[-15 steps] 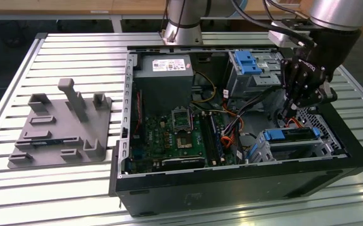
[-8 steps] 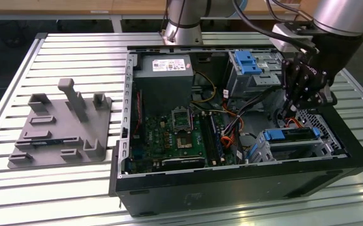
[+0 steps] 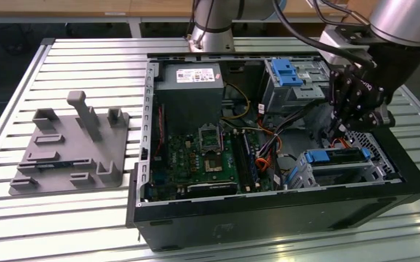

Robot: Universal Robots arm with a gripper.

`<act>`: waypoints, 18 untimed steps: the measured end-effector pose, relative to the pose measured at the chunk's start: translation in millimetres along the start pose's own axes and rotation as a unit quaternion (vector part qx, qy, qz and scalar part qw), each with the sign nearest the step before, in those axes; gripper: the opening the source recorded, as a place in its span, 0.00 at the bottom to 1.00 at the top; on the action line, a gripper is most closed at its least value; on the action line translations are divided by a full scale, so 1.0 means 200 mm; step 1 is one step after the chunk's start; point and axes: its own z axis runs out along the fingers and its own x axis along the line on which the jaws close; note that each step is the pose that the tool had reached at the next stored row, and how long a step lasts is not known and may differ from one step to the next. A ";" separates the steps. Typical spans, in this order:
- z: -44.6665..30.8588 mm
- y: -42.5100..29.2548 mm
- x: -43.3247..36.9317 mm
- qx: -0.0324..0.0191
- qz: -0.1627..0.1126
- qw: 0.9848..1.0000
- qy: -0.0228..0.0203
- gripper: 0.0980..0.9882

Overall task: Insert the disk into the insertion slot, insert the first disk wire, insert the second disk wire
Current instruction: 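Insert the second disk wire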

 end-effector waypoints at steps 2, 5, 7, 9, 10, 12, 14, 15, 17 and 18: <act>0.001 0.000 0.022 0.000 0.000 1.000 -0.002 0.05; 0.004 0.001 0.055 0.000 0.000 1.000 -0.006 0.05; 0.005 0.001 0.076 0.000 0.000 1.000 -0.009 0.05; 0.007 0.001 0.096 0.000 0.000 1.000 -0.012 0.05; 0.007 0.001 0.103 0.000 0.000 1.000 -0.014 0.05; 0.008 0.002 0.113 0.000 0.000 1.000 -0.016 0.05; 0.008 0.002 0.116 0.000 0.000 1.000 -0.017 0.05; 0.008 0.002 0.117 0.000 0.000 1.000 -0.017 0.05; 0.008 0.002 0.117 0.000 0.000 1.000 -0.017 0.05; 0.008 0.002 0.117 0.000 0.000 1.000 -0.017 0.05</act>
